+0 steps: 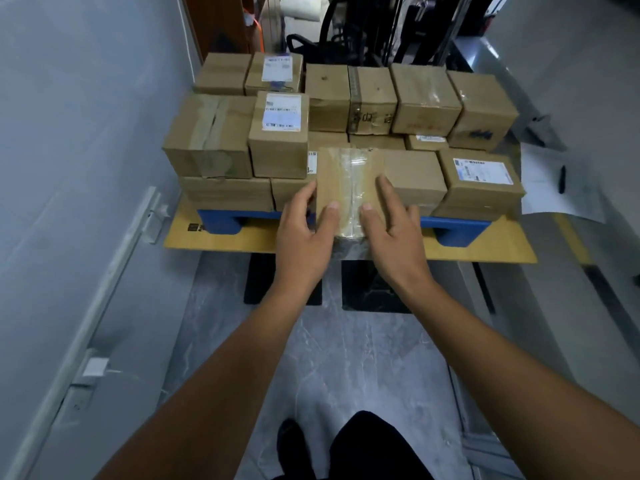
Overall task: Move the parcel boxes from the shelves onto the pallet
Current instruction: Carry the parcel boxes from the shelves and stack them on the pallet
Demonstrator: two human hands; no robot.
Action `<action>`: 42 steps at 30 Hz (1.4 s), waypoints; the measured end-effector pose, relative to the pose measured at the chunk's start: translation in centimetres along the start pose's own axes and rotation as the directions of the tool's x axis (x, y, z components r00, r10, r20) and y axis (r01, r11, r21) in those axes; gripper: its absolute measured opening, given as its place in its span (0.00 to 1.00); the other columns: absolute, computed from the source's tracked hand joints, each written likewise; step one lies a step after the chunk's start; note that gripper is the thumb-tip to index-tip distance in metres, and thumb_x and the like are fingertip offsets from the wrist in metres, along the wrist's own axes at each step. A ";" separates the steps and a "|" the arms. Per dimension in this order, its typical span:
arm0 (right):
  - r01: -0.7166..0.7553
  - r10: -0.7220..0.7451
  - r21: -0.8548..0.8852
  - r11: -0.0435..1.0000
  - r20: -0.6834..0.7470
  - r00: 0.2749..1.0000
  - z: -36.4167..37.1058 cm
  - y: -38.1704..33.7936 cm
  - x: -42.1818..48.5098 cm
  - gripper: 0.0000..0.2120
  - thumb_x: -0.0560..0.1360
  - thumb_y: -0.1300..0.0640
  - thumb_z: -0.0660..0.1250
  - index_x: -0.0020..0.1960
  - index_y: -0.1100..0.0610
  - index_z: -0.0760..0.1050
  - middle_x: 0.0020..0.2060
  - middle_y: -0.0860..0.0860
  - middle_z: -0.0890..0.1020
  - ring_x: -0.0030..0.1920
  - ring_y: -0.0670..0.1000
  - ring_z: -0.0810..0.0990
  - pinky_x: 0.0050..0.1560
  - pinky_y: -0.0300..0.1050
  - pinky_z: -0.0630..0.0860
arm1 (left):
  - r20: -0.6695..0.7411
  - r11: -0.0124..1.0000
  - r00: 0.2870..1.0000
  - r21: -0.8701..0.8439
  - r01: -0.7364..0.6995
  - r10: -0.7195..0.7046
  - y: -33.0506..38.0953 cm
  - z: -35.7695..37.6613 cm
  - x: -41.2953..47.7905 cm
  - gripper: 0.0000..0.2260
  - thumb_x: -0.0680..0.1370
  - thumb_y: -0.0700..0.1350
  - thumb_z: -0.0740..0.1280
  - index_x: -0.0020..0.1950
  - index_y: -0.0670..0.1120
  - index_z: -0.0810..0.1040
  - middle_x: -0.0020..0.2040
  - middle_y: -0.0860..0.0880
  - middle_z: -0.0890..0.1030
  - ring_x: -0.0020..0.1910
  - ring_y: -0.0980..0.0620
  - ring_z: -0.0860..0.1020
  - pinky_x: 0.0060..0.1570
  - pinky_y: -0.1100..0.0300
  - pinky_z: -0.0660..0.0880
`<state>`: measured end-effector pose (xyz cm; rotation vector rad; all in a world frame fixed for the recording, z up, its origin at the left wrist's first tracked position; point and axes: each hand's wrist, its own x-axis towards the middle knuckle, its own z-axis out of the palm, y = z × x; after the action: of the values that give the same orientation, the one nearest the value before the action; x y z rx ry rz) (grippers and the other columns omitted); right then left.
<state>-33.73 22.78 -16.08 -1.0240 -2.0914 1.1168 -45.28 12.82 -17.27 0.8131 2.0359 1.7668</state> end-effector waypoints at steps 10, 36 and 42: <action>-0.033 0.034 0.018 0.999 -0.003 0.999 2.1 0.4 13.2 0.28 0.85 0.41 0.60 0.83 0.38 0.58 0.64 0.50 0.66 0.51 0.33 0.74 0.53 0.22 0.61 | -0.055 0.888 0.960 0.396 -0.233 0.276 0.0 -0.8 13.4 0.18 0.86 0.48 0.63 0.74 0.44 0.75 0.71 0.46 0.76 0.74 0.47 0.71 0.72 0.48 0.70; -0.140 0.145 -0.062 0.988 0.095 0.985 6.1 1.4 22.6 0.28 0.84 0.41 0.61 0.83 0.40 0.62 0.64 0.49 0.66 0.59 0.46 0.71 0.65 0.39 0.64 | -0.037 0.713 0.981 0.692 -0.111 0.189 -2.8 -0.2 21.4 0.19 0.85 0.53 0.63 0.73 0.48 0.78 0.76 0.48 0.75 0.80 0.46 0.64 0.80 0.46 0.54; -0.130 0.128 -0.078 0.988 -0.025 0.991 4.9 -0.2 19.2 0.29 0.85 0.41 0.60 0.84 0.43 0.60 0.65 0.50 0.67 0.58 0.46 0.74 0.68 0.46 0.70 | 0.044 0.785 0.970 0.579 -0.221 0.240 -1.5 -0.8 20.2 0.21 0.84 0.55 0.62 0.75 0.48 0.75 0.78 0.49 0.71 0.83 0.46 0.58 0.82 0.48 0.45</action>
<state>-48.12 36.36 -16.22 -1.2189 -2.0930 1.0874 -61.88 24.34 -16.17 1.2594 2.6423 1.2475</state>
